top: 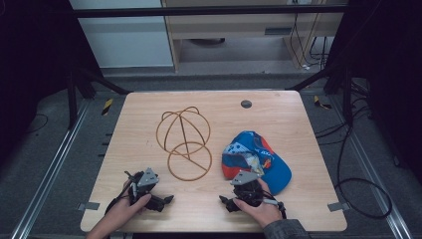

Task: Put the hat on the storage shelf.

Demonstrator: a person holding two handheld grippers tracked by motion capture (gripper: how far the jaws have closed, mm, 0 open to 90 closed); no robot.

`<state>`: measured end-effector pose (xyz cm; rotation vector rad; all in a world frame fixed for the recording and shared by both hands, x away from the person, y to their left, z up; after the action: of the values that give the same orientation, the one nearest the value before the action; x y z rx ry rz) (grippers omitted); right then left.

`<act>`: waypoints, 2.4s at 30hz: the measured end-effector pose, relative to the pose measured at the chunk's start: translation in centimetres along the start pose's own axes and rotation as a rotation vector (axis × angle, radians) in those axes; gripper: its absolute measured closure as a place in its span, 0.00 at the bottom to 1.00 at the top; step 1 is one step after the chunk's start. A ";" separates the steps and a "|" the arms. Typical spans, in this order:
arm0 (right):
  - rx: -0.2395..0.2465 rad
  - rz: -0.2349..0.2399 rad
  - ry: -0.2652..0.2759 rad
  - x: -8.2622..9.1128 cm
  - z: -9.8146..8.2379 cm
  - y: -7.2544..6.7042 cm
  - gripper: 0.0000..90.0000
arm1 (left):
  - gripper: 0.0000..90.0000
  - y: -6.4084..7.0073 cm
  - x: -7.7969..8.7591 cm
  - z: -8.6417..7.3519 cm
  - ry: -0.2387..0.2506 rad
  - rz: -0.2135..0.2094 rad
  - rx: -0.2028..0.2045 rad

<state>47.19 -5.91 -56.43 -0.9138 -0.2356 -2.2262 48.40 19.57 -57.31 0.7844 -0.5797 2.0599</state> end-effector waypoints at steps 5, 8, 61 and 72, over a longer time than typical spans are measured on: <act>0.008 -0.032 0.017 2.2 0.7 1.0 0.21 | 0.00 0.0 0.0 0.0 0.000 0.000 0.000; -0.003 -0.038 0.024 3.6 1.0 1.8 0.21 | 0.00 0.0 0.0 0.0 0.000 0.000 0.000; -0.049 -0.150 -0.189 8.6 4.6 10.8 0.38 | 0.00 0.0 0.0 0.0 0.001 0.000 0.002; -0.042 -0.127 -0.251 8.0 5.9 11.5 0.39 | 0.00 0.0 0.0 0.0 0.001 0.000 0.001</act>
<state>54.17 -16.26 -47.76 -1.2329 -0.3732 -2.2358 48.40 19.55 -57.31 0.7833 -0.5780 2.0606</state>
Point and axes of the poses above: each handheld gripper's, and its own axes: x roughly backward along the jaws, z roughly out of its top, y roughly to its right, the point moved 9 cm from there along -x, roughly forward along the jaws, and after that the axes turned 8 degrees about -x, right-handed, at the moved point
